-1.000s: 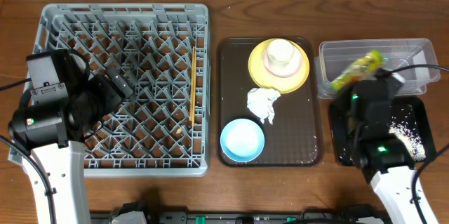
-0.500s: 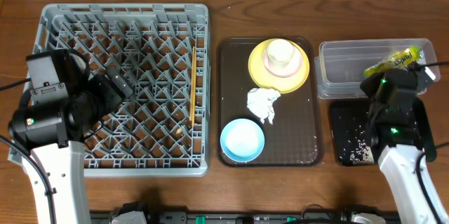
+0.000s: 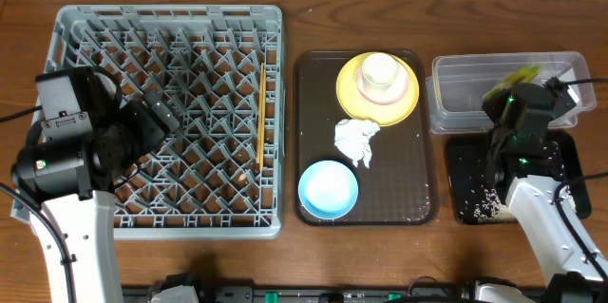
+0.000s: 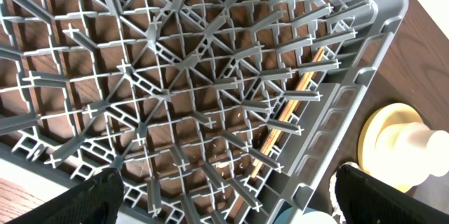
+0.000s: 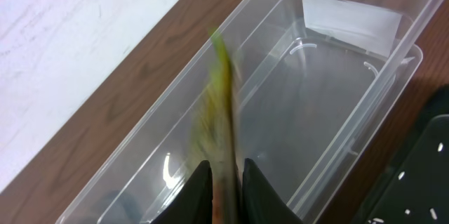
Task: Sort waste into correct bins and load items into the dishwasher rack
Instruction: 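Carry the wrapper into the clear plastic container and release it, then move the right gripper to the crumpled white tissue and grasp it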
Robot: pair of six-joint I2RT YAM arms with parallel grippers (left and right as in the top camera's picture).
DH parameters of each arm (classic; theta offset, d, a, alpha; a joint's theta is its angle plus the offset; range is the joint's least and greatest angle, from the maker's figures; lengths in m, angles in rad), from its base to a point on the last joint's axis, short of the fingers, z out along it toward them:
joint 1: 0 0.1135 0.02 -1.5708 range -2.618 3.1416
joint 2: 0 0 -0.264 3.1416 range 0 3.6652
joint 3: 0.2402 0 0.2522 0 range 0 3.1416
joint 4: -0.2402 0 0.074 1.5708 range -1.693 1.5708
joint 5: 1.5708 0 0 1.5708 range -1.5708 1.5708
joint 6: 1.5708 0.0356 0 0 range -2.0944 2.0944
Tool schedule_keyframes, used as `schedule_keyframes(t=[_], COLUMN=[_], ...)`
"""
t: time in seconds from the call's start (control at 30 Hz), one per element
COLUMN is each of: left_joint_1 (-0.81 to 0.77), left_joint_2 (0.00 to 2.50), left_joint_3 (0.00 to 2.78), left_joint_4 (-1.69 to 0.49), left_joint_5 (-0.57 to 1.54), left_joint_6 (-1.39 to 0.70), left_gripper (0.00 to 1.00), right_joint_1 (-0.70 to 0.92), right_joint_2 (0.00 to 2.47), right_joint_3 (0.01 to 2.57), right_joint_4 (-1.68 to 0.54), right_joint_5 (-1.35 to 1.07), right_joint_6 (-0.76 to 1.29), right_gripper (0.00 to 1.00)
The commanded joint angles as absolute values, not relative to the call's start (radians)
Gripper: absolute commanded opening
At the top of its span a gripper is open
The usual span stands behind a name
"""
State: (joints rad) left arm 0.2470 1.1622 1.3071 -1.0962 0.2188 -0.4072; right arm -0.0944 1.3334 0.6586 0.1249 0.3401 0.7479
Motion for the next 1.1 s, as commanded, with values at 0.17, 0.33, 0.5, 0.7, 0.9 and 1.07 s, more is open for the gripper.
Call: schedule_keyframes(t=[0.17,0.33,0.5,0.7,0.9,1.07], left_joint_1=[0.252,0.252,0.252,0.252,0.252,0.252], left_joint_2=[1.163,1.163,1.163,1.163,1.163,1.163], left_joint_3=[1.32,1.32,1.32,1.32,1.32,1.32], left_joint_4=[-1.099,-1.099,-1.099,-1.099,-1.099,-1.099], left_joint_5=[0.213,0.213,0.213,0.213,0.213,0.213], left_joint_6=[-0.401,-0.401,-0.401,-0.401,-0.401,-0.401], left_gripper=[0.97,0.97,0.97,0.97,0.97,0.97], right_joint_1=[-0.1,-0.097,-0.072,0.069,0.342,0.57], right_joint_2=[1.337,1.337,1.333,1.333,1.336,1.37], right_joint_3=[0.657,0.659,0.701,0.739,0.739,0.739], right_joint_4=[0.139,0.206,0.194,0.087,0.012,0.016], right_joint_5=[0.322,0.123,-0.165,-0.296,-0.16,0.17], right_joint_6=[0.77,0.668,0.54,0.508,0.508,0.507], right_gripper=[0.18,0.2,0.28,0.31,0.36,0.46])
